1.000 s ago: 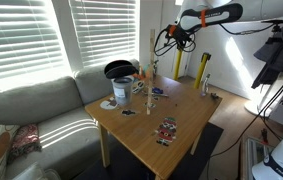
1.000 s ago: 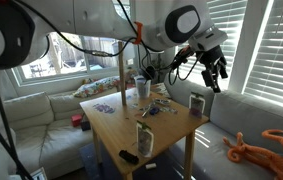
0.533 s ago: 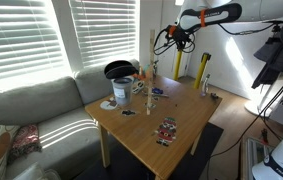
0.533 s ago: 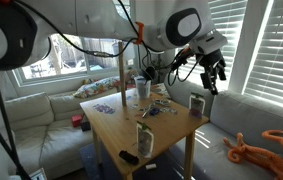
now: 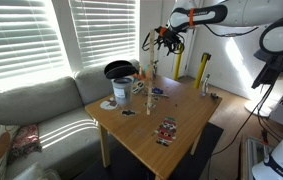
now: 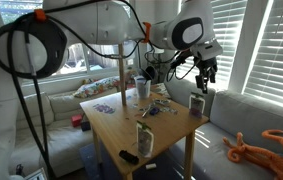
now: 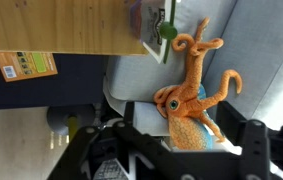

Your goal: Move the squishy drink from the corner table and put it just behind the other

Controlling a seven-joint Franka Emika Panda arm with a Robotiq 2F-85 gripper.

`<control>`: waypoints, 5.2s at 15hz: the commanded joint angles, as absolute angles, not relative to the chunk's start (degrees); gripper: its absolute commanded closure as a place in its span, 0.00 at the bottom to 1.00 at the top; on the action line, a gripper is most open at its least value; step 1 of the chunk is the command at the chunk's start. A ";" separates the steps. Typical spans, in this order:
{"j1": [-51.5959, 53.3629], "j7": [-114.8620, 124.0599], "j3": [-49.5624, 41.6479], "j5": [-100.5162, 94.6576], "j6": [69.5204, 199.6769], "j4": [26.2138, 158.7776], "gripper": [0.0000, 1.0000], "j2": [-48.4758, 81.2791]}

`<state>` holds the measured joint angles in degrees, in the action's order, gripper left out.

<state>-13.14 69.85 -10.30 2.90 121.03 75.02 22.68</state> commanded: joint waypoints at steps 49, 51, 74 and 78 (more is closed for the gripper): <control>-6.77 91.15 -8.45 -7.31 105.22 101.86 0.95 -2.30; -6.95 91.30 -8.36 -7.43 105.14 103.47 0.80 -3.53; -9.64 83.83 -7.62 -14.90 104.99 119.06 0.95 -12.42; -10.50 80.07 -8.14 -17.60 108.23 119.73 0.95 -11.97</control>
